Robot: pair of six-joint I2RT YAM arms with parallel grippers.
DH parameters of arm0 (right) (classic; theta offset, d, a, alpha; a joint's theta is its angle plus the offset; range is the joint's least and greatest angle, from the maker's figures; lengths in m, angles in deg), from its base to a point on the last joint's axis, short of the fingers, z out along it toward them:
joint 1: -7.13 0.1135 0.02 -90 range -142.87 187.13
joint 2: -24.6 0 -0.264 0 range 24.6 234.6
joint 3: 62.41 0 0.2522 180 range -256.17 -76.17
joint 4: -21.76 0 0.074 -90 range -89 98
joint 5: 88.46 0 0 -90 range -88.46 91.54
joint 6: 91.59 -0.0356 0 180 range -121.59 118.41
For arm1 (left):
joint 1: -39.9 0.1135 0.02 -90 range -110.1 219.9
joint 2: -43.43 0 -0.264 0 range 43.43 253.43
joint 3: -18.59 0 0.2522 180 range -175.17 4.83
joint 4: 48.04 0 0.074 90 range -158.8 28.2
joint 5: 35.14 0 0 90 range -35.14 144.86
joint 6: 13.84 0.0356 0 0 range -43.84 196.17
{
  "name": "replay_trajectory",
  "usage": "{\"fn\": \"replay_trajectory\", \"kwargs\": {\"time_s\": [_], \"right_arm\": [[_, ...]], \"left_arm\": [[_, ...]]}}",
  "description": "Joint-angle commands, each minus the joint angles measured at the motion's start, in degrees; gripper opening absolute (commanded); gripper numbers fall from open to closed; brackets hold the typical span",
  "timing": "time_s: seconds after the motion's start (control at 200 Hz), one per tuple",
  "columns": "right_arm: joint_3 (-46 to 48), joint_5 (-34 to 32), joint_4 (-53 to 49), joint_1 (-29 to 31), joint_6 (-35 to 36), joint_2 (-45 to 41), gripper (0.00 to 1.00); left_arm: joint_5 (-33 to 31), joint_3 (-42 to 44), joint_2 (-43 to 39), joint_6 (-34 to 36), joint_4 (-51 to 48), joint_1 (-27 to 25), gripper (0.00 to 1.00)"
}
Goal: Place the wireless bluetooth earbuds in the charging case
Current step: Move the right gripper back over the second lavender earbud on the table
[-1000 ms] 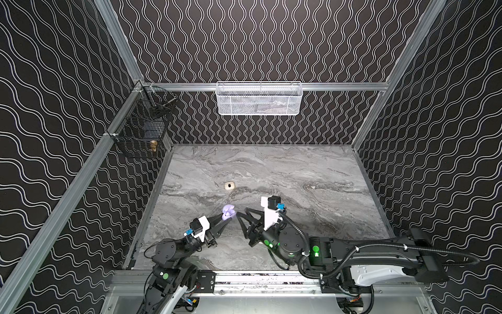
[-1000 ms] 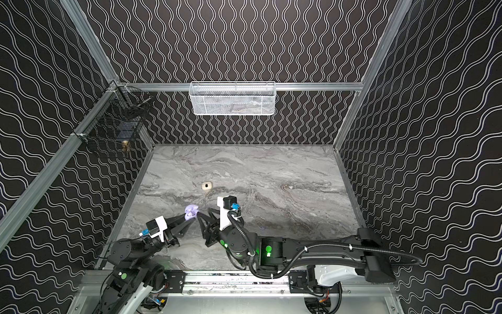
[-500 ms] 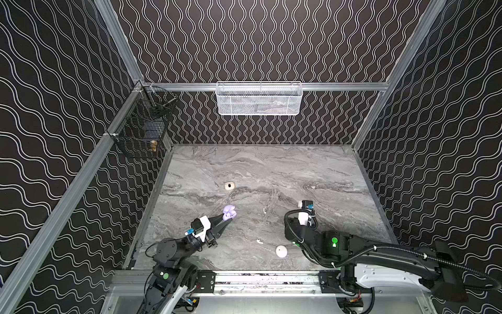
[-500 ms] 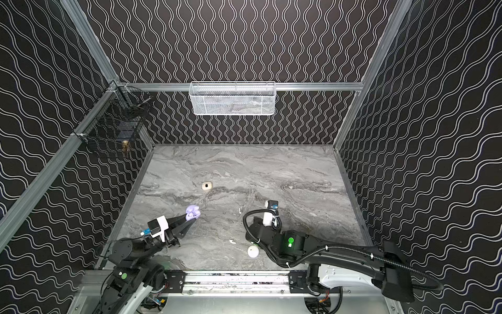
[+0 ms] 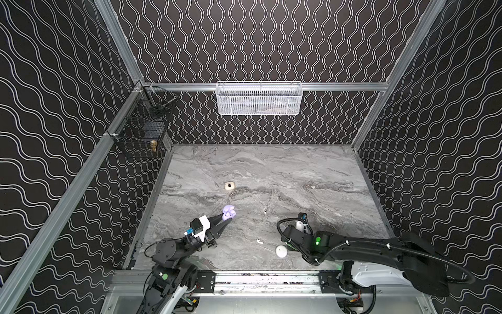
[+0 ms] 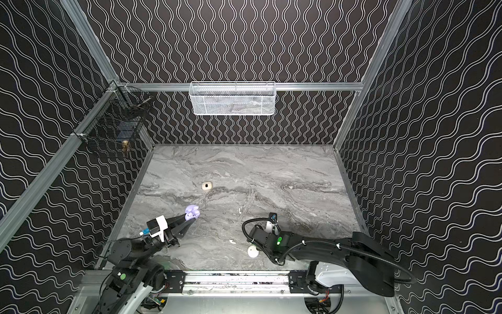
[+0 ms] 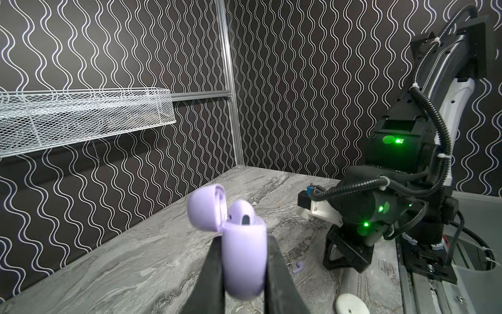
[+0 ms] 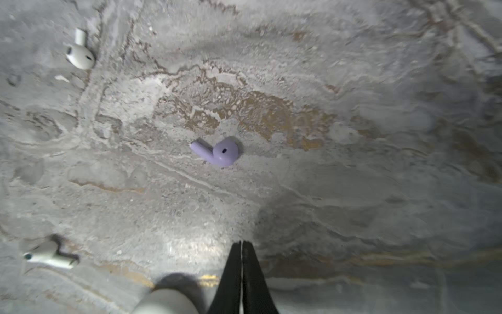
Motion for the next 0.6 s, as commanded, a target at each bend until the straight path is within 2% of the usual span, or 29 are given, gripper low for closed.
{"fn": "replay_trajectory", "kwargs": {"time_s": [0.0,0.27,0.596], "right_arm": [[-0.7,2.6,4.4,-1.9,2.2,3.2,0.06],[-2.5,2.7,8.5,-7.5,6.5,8.6,0.05],[-7.7,-0.1,9.2,-11.2,10.7,15.1,0.05]], "left_arm": [[-0.4,-0.6,-0.1,0.3,0.1,0.0,0.00],[-1.1,-0.7,-0.1,0.7,-0.3,-0.1,0.00],[-2.2,-1.1,-0.1,1.4,-1.2,0.0,0.00]]}}
